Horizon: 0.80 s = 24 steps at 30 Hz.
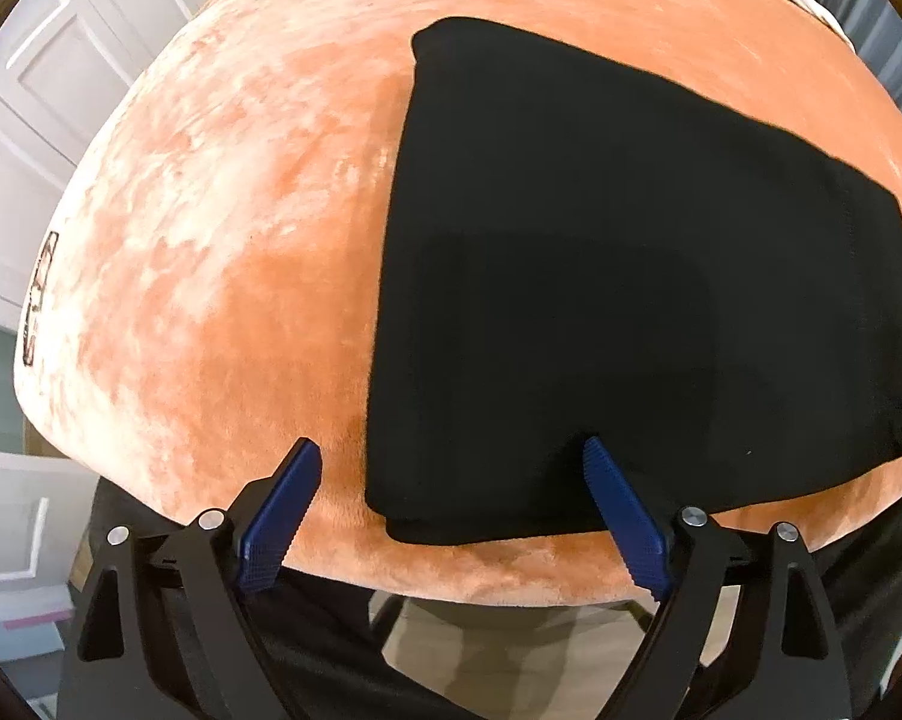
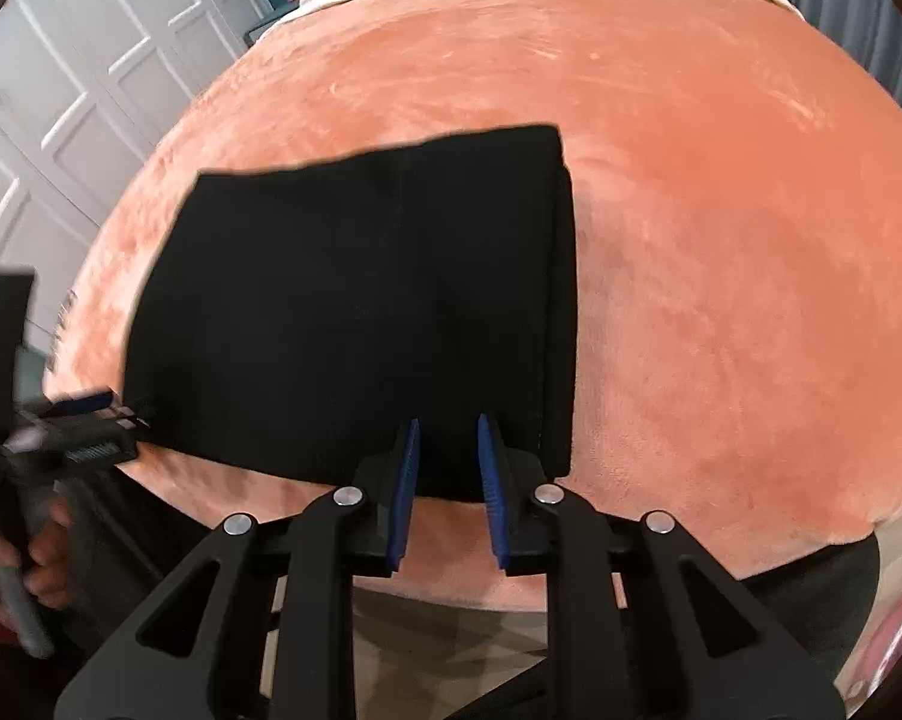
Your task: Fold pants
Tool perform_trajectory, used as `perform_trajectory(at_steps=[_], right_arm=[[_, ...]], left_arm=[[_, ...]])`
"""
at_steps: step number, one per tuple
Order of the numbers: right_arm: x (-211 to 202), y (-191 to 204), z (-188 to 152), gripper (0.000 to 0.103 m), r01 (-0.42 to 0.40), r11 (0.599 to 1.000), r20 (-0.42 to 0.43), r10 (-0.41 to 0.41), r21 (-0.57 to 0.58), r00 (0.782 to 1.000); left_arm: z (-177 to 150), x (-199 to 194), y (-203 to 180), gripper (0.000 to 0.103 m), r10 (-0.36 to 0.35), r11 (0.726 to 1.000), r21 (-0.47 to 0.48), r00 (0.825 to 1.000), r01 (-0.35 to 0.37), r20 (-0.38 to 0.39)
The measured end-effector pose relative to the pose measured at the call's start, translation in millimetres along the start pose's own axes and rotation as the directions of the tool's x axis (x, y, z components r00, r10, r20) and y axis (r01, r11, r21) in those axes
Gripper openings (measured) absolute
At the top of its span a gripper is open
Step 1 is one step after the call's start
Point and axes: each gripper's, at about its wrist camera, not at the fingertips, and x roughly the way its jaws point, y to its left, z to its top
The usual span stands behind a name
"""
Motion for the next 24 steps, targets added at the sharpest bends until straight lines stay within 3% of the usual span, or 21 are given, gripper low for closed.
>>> perform_trajectory(at_steps=[1,2,4,7,14,23,24], right_arm=[[-10,-9,4,0.038,-0.04,0.997,0.024,0.039,0.063,0.999],[-15,-17,6,0.063,-0.051,0.994,0.044,0.047,0.097,0.998],[-22,-30,10,0.076,-0.062,0.987,0.079,0.05,0.15,0.996],[-6,-44,16,0.076,-0.043,0.983,0.017,0.041,0.176,0.999],[37,-47,3,0.078,-0.145,0.951,-0.092,0.176,0.272,0.98],[52,-51,-5,0.092,-0.215,0.902,-0.074,0.26,0.375,0.963],[53,-53,-5,0.093,-0.217,0.897,-0.071,0.264,0.385,0.962]], left_arm=[[1,-2,2,0.086,-0.013,1.0,-0.005,1.0,0.013,0.002],[2,-5,5,0.086,-0.034,0.999,-0.007,0.999,0.034,0.006],[5,-3,10,0.087,-0.057,0.998,-0.011,0.998,0.057,-0.008],[11,9,17,0.087,-0.1,0.994,-0.051,0.993,0.096,-0.066],[19,23,30,0.087,-0.255,0.96,-0.142,0.961,0.24,-0.103],[27,44,32,0.093,-0.313,0.944,-0.143,0.945,0.298,-0.099],[27,46,33,0.098,-0.315,0.943,-0.141,0.944,0.3,-0.099]])
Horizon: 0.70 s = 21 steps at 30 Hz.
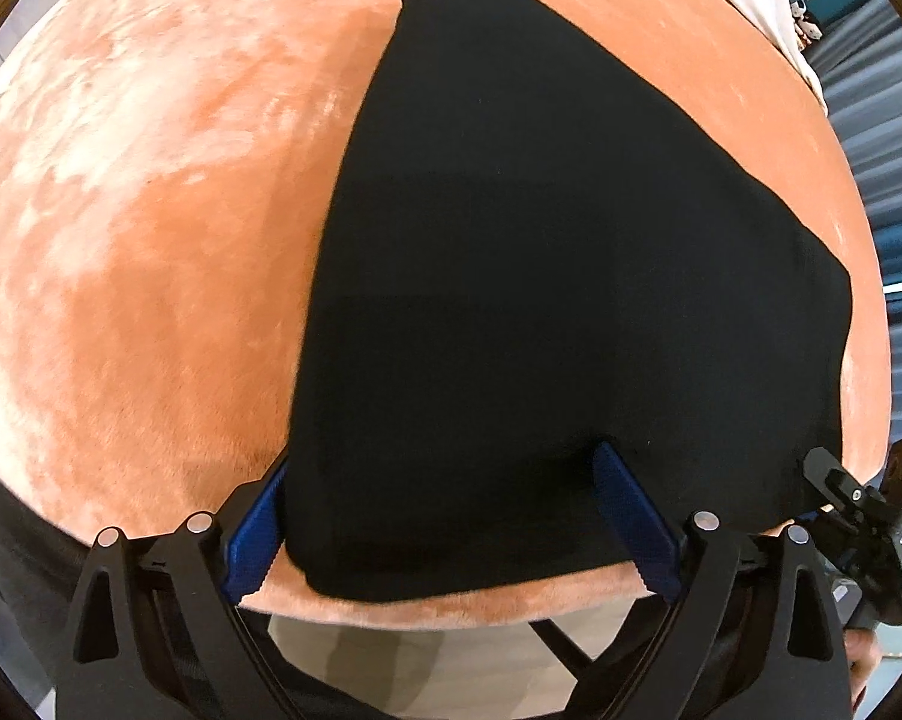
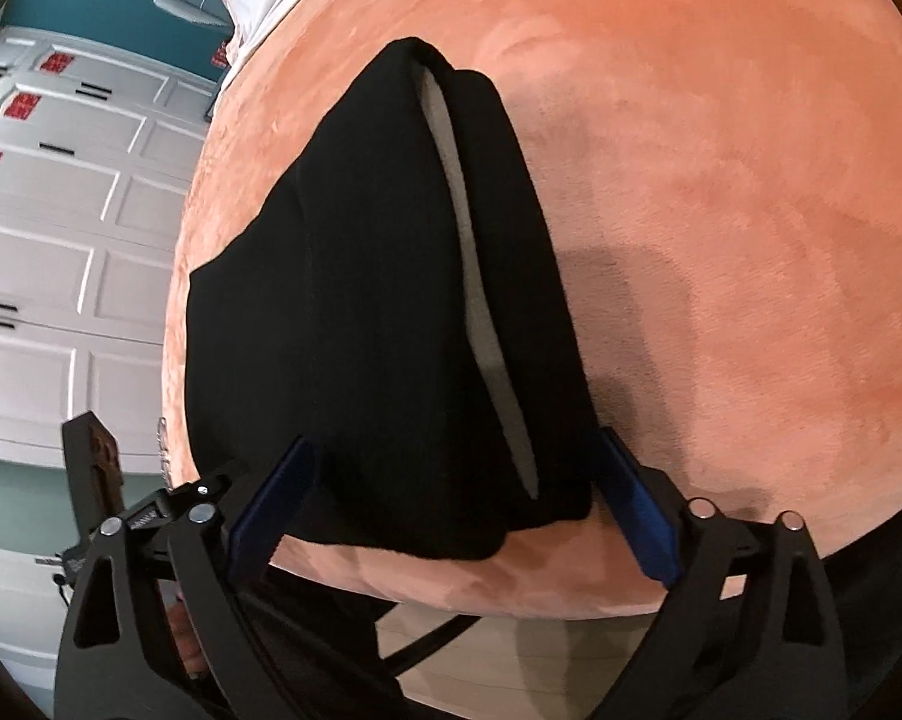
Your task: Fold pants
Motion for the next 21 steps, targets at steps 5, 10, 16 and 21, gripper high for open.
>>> perform_trajectory(at_steps=[5,10,16,21], right_arm=[[5,-8,5,0.098,-0.047,0.995,0.028,0.044,0.087,0.999],[6,-14,5,0.098,-0.057,0.992,0.039,0.053,0.108,0.998],[3,-13,1,0.098,-0.046,0.996,0.036,0.044,0.079,0.998],[2,-4,-4,0.088,0.002,0.999,0.05,-0.004,0.041,0.999]], left_arm=[[7,6,-3,0.098,0.025,1.0,-0.007,1.0,-0.025,-0.007],[8,7,-9,0.098,0.05,0.999,-0.023,0.999,-0.049,0.013],[-1,8,-19,0.098,0.068,0.997,-0.027,0.997,-0.067,0.029],[-4,8,-23,0.098,0.072,0.997,-0.029,0.997,-0.071,0.026]])
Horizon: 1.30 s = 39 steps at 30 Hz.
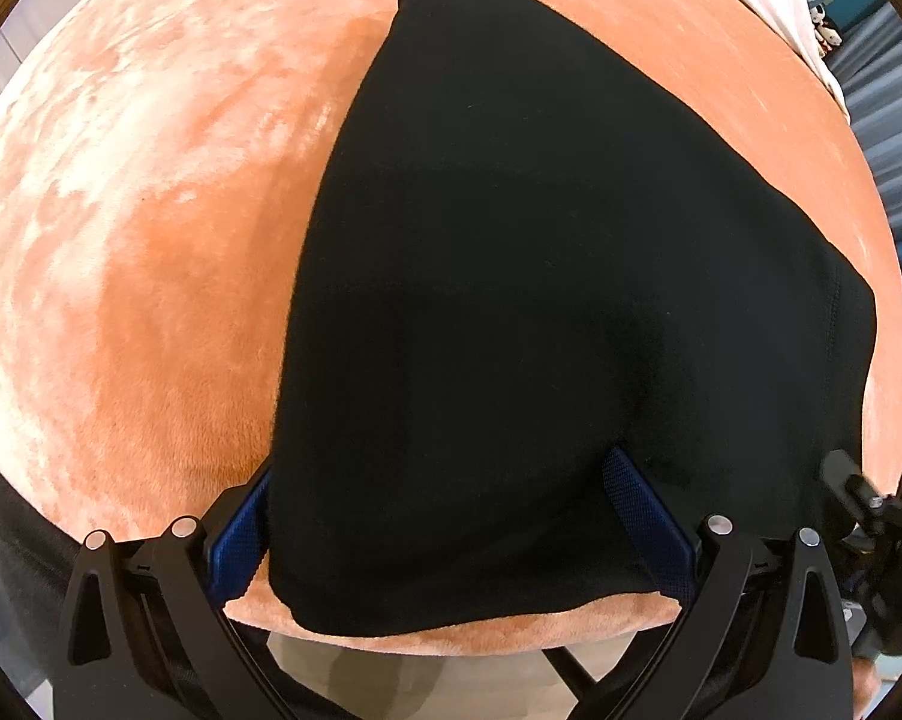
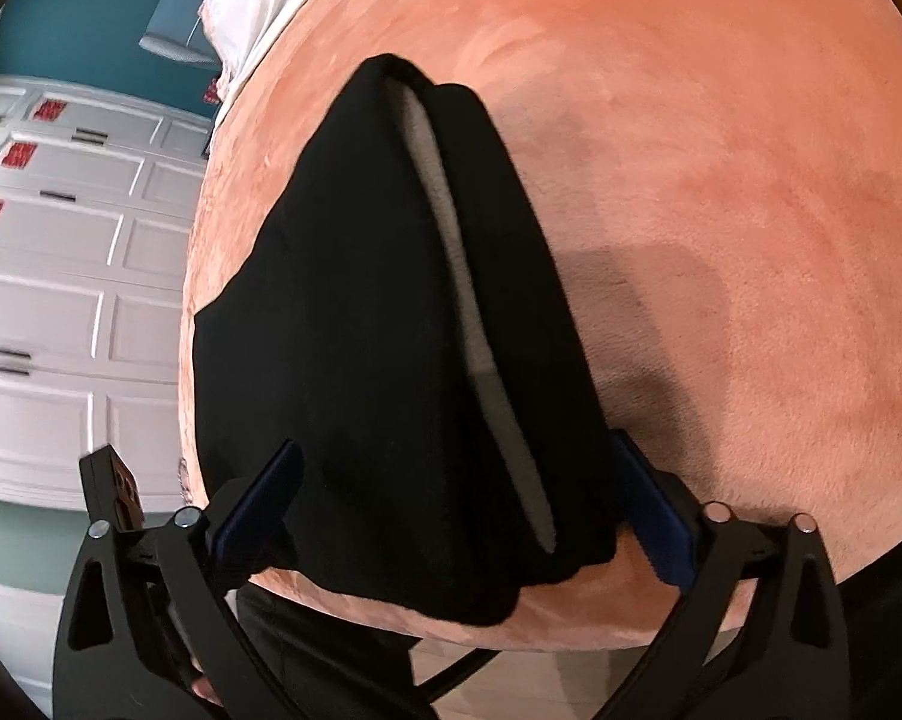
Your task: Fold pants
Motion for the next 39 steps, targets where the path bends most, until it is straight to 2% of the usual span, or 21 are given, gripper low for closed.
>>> perform_trajectory(at_steps=[2,4,6,7,8,9,11,13,14,17,20,21,23,24,28,33,39], right_arm=[[-3,1,-1,0.077,0.008,1.0,0.002,-0.008,-0.016,1.0],[-5,-3,-1,0.066,-0.018,1.0,-0.003,0.018,0.009,1.0],[-5,-5,0,0.057,-0.049,0.998,-0.012,0.05,0.032,0.999],[-5,-6,0,0.049,-0.071,0.996,-0.019,0.072,0.046,0.997],[-6,-5,0,0.045,-0.079,0.996,-0.022,0.08,0.051,0.997],[-6,-4,1,0.045,-0.078,0.996,-0.025,0.079,0.047,0.997],[-6,-3,2,0.045,-0.076,0.996,-0.03,0.077,0.04,0.997],[-3,-8,5,0.049,-0.098,0.993,-0.043,0.1,0.06,0.994],[0,-12,8,0.055,-0.116,0.99,-0.049,0.12,0.082,0.992],[5,-19,10,0.061,-0.167,0.976,-0.035,0.173,0.137,0.984],[7,-19,9,0.059,-0.157,0.979,-0.027,0.162,0.129,0.986],[6,-18,9,0.057,-0.146,0.982,-0.027,0.15,0.117,0.988],[2,-16,7,0.044,-0.161,0.981,-0.028,0.165,0.107,0.986],[-1,-14,5,0.043,-0.16,0.981,-0.024,0.163,0.106,0.986],[-20,0,2,0.038,-0.178,0.982,0.002,0.178,0.061,0.984],[-43,11,-3,0.038,-0.196,0.98,-0.011,0.197,0.041,0.98],[-56,13,-9,0.038,-0.211,0.975,-0.043,0.215,0.073,0.976]], left_arm=[[0,0,-2,0.098,0.0,1.0,-0.002,1.0,0.0,-0.002],[1,4,-5,0.092,-0.011,1.0,0.0,1.0,0.011,0.0],[2,1,-5,0.078,-0.034,0.999,0.003,0.999,0.034,0.0],[6,-1,-6,0.074,-0.05,0.999,0.003,0.999,0.05,0.001],[3,-4,-4,0.065,-0.059,0.998,0.006,0.998,0.059,0.003],[3,-8,-3,0.054,-0.077,0.997,0.004,0.997,0.077,0.012],[3,-14,2,0.043,-0.13,0.991,-0.013,0.991,0.13,0.027],[5,-11,10,0.044,-0.175,0.983,-0.045,0.985,0.175,0.009],[7,-7,17,0.047,-0.198,0.978,-0.064,0.98,0.197,-0.002],[12,5,26,0.06,-0.254,0.962,-0.11,0.967,0.25,-0.026],[16,10,25,0.064,-0.258,0.96,-0.119,0.966,0.254,-0.027],[16,10,24,0.058,-0.252,0.962,-0.117,0.967,0.248,-0.022],[13,-4,15,0.041,-0.253,0.963,-0.1,0.968,0.251,-0.006],[11,-9,9,0.035,-0.249,0.964,-0.092,0.969,0.248,0.004],[10,-34,-2,0.024,-0.225,0.973,-0.047,0.974,0.226,0.039],[1,-61,-12,0.022,-0.223,0.975,-0.01,0.974,0.224,0.024],[-6,-70,-17,0.022,-0.216,0.976,0.036,0.976,0.217,-0.015]])
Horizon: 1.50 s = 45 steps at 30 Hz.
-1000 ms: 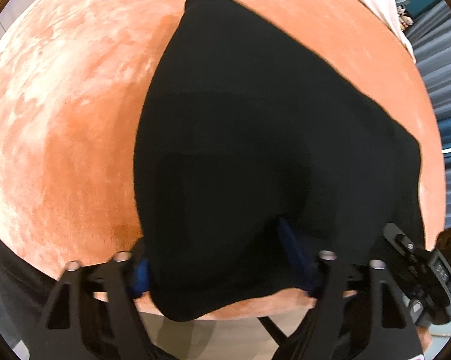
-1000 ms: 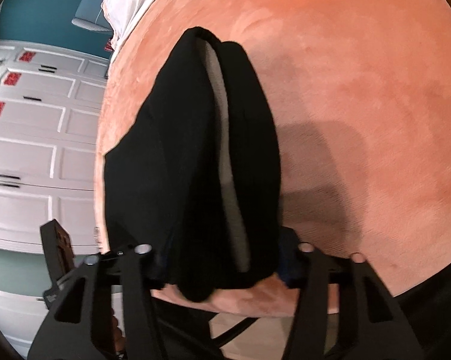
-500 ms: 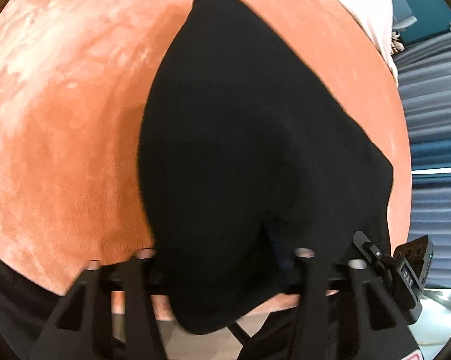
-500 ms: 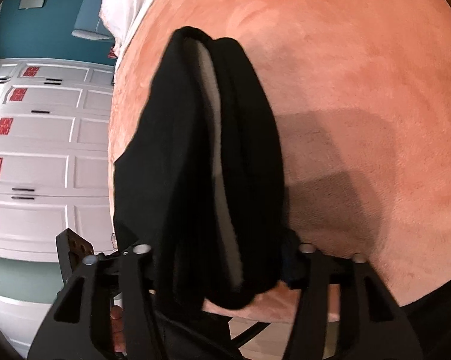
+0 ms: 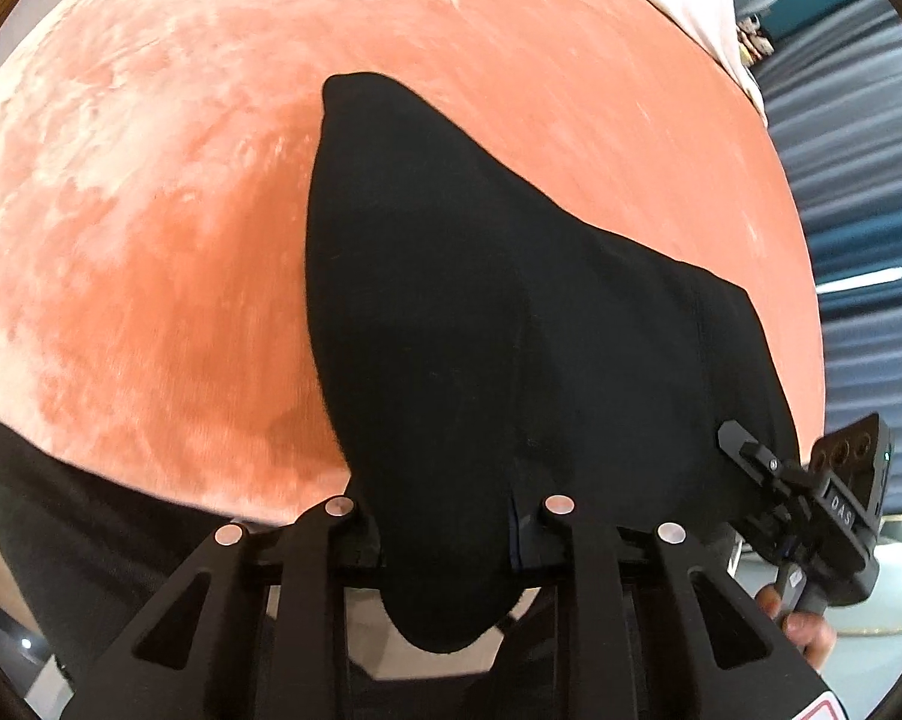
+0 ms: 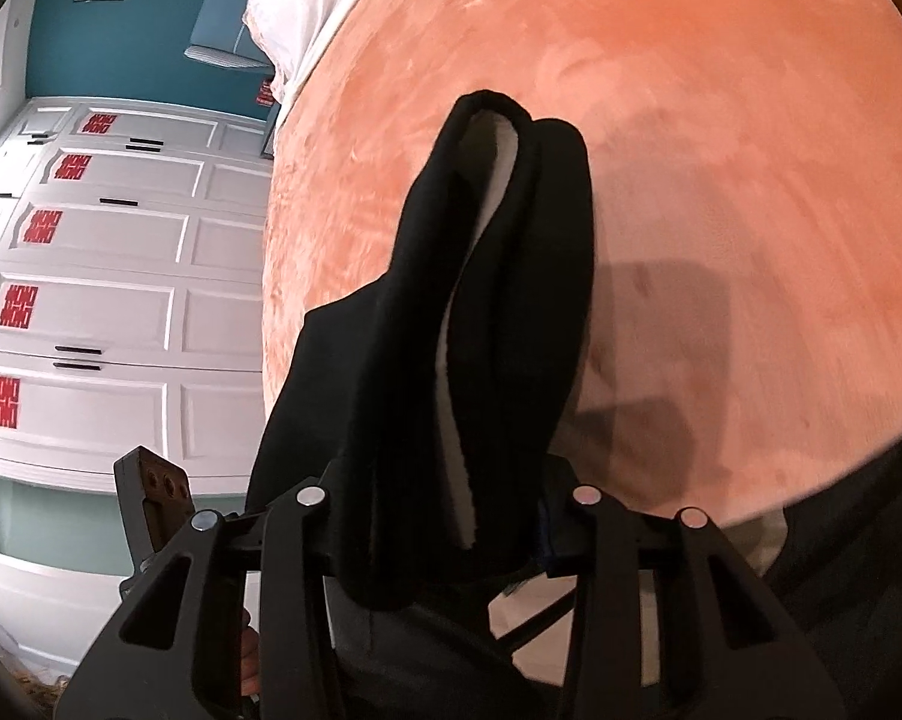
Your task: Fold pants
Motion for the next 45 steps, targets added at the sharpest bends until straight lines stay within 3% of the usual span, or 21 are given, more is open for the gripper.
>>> perform_trajectory(at_steps=[2,7,11,15,20,24,28,32,34,38,41,43,45], right_arm=[[-9,4,-7,0.038,-0.003,1.0,-0.005,0.003,-0.006,1.0],[-34,26,-23,0.038,-0.012,0.998,-0.002,0.012,-0.057,1.0],[-61,54,-25,0.038,-0.03,0.991,0.042,0.036,-0.134,0.998],[-84,83,-13,0.038,-0.067,0.979,0.094,0.086,-0.193,0.992],[-114,121,13,0.038,-0.124,0.951,0.17,0.177,-0.282,0.97],[-131,153,46,0.038,-0.163,0.916,0.233,0.26,-0.366,0.937],[-144,198,89,0.038,-0.182,0.862,0.293,0.349,-0.473,0.89],[-155,246,134,0.038,-0.171,0.798,0.353,0.433,-0.578,0.83],[-153,270,162,0.037,-0.161,0.766,0.386,0.48,-0.623,0.788],[-135,292,207,0.038,-0.145,0.738,0.44,0.535,-0.659,0.722],[-109,291,244,0.038,-0.147,0.731,0.465,0.561,-0.666,0.685],[-88,286,273,0.038,-0.159,0.743,0.476,0.561,-0.651,0.677],[-57,269,307,0.038,-0.176,0.764,0.484,0.55,-0.621,0.681]], left_arm=[[-17,-10,15,0.021,-0.015,1.0,0.008,1.0,0.015,-0.009],[-30,-38,8,0.021,-0.052,0.998,0.047,0.998,0.053,-0.018],[-34,-71,-6,0.02,-0.083,0.99,0.113,0.996,0.079,0.032],[-18,-106,-29,0.02,-0.132,0.978,0.176,0.987,0.114,0.095],[5,-151,-52,0.02,-0.173,0.957,0.267,0.963,0.115,0.206],[39,-194,-75,0.02,-0.221,0.929,0.357,0.922,0.1,0.318],[74,-232,-98,0.02,-0.258,0.903,0.426,0.865,0.058,0.43],[118,-262,-127,0.021,-0.284,0.882,0.471,0.795,-0.002,0.535],[146,-273,-138,0.021,-0.298,0.877,0.479,0.75,-0.028,0.59],[205,-271,-149,0.021,-0.315,0.875,0.479,0.677,-0.064,0.665],[245,-256,-150,0.022,-0.312,0.876,0.476,0.663,-0.076,0.681],[274,-238,-145,0.022,-0.313,0.878,0.472,0.648,-0.082,0.695],[308,-210,-139,0.023,-0.299,0.882,0.462,0.655,-0.087,0.694]])
